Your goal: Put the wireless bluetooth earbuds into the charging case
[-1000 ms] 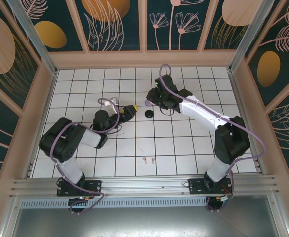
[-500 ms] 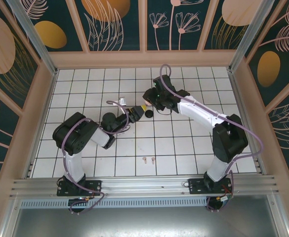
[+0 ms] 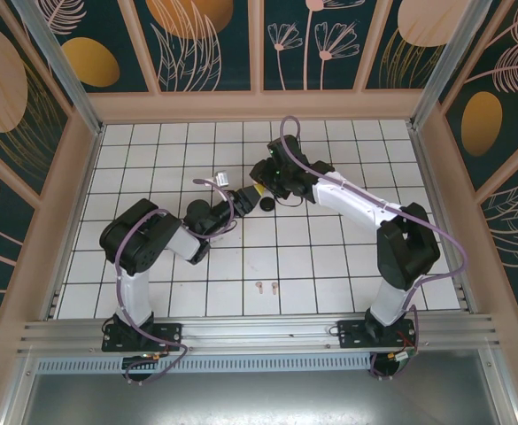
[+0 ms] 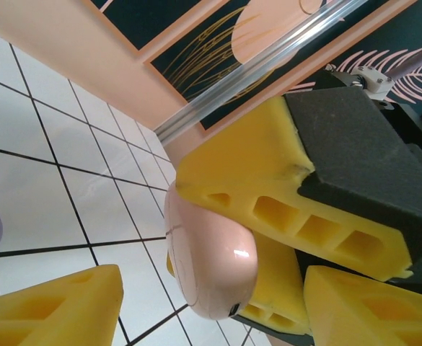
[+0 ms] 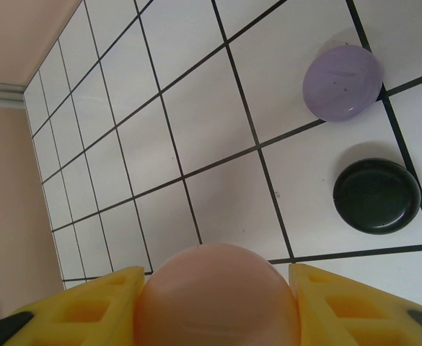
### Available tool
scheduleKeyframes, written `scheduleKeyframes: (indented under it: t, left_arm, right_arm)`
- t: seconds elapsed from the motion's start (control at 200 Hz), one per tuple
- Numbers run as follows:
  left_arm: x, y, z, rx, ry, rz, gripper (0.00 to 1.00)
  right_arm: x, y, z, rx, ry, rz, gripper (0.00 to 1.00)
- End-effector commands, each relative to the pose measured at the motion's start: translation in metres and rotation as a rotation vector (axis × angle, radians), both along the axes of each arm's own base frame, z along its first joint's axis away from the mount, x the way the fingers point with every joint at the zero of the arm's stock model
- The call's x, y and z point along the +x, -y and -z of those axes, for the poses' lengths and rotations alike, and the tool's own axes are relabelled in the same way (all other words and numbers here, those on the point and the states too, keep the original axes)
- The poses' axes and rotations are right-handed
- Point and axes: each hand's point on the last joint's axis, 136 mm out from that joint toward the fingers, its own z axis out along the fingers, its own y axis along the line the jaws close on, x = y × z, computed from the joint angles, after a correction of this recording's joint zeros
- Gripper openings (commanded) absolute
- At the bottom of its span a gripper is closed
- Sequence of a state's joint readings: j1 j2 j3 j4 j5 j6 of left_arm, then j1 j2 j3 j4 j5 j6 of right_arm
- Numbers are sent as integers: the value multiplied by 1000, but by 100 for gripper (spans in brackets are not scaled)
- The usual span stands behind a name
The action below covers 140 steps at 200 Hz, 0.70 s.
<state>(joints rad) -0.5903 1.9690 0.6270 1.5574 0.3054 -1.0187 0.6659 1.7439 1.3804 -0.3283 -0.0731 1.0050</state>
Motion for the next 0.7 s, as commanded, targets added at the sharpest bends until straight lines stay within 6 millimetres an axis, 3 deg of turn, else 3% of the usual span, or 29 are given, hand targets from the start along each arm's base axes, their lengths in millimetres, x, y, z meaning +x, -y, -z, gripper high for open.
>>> scheduleKeyframes:
  t: [0.0, 0.696]
  left_arm:
    - [2, 2, -17, -43, 69, -9, 64]
    - [15, -7, -25, -155, 85, -81, 50]
  right_arm:
    - [3, -10, -14, 33, 23, -5, 33]
    - [-1, -16, -13, 62, 11, -13, 32]
